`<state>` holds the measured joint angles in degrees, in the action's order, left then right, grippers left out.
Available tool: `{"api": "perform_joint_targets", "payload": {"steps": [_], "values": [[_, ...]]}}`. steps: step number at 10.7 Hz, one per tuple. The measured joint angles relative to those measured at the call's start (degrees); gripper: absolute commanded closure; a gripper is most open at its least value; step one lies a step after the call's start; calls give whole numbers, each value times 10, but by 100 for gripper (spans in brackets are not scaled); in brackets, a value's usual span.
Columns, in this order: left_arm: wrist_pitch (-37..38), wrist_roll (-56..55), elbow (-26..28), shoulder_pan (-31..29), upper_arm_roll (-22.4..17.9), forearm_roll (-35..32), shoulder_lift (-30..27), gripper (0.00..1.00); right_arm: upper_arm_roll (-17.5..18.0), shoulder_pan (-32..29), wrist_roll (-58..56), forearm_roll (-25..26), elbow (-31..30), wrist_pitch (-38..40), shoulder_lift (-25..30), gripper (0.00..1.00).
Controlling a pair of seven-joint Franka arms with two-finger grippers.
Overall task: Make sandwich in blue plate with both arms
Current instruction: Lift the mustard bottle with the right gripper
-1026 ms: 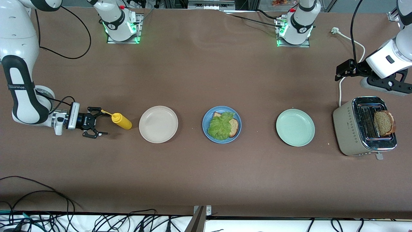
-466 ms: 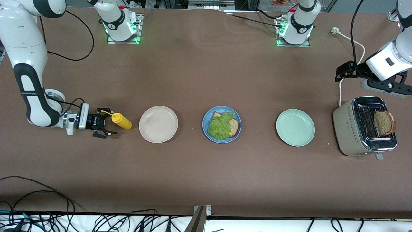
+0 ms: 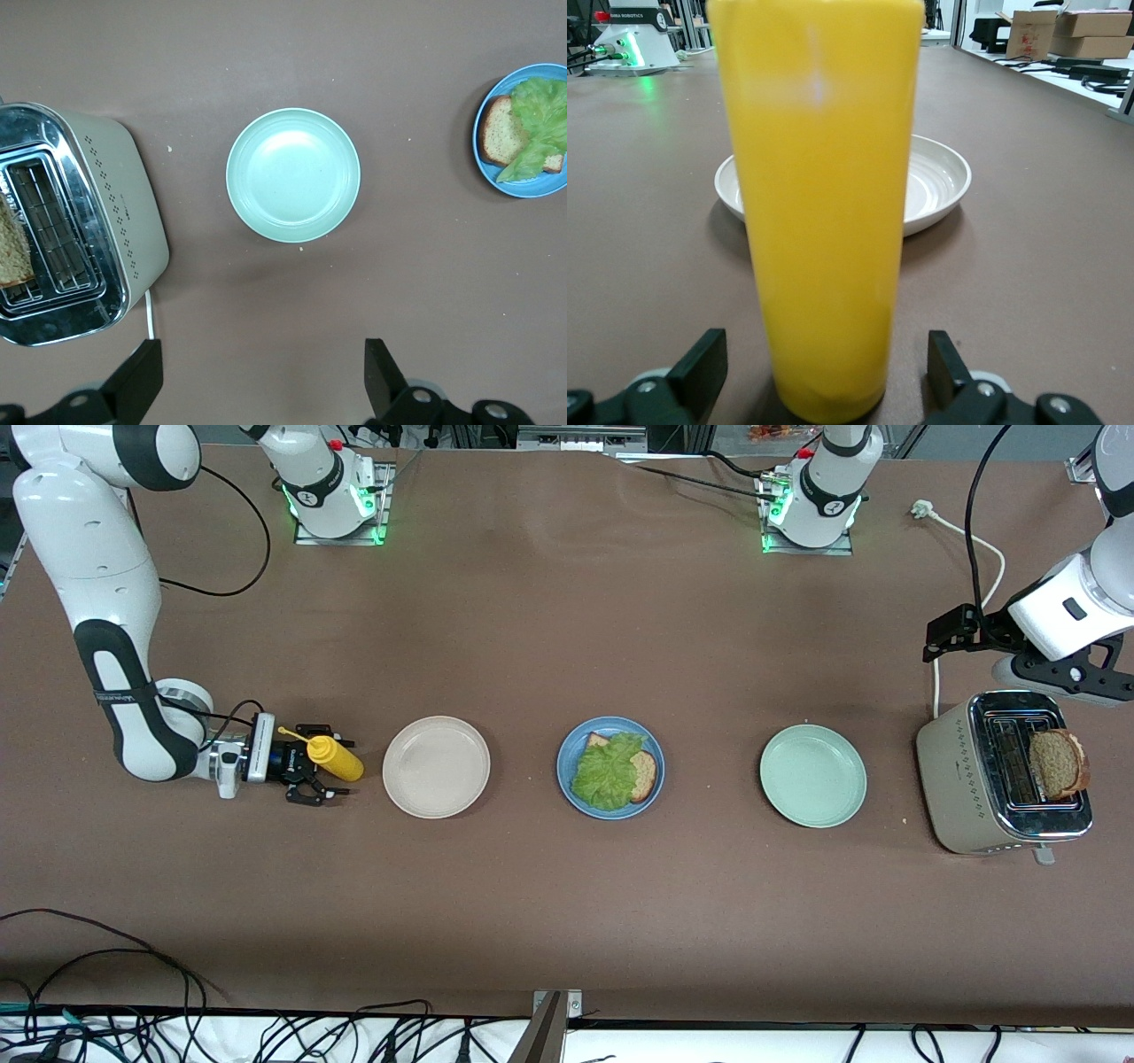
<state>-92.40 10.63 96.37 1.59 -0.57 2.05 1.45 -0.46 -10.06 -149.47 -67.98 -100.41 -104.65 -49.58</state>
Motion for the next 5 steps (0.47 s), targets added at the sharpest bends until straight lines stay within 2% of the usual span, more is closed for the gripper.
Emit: {"api": "perform_joint_targets", "payload": {"steps": [1,2,3,4,5], "values": [[0,0,-1,-1,0,0,0,0,0,-1,-1,-4,0,1,-1,42],[0,0,-1,-2,-1,0,0,0,0,-1,-2,-6,0,0,-1,73],[0,0,-1,-2,-1,0,0,0,0,-1,-2,-9,2,0,-1,94],[0,0,-1,-2,-1,0,0,0,0,-1,-6,-9,4,0,-1,100],[0,0,-2,-2,-1,0,0,0,0,-1,-14,-11,5,1,0,100]]}}
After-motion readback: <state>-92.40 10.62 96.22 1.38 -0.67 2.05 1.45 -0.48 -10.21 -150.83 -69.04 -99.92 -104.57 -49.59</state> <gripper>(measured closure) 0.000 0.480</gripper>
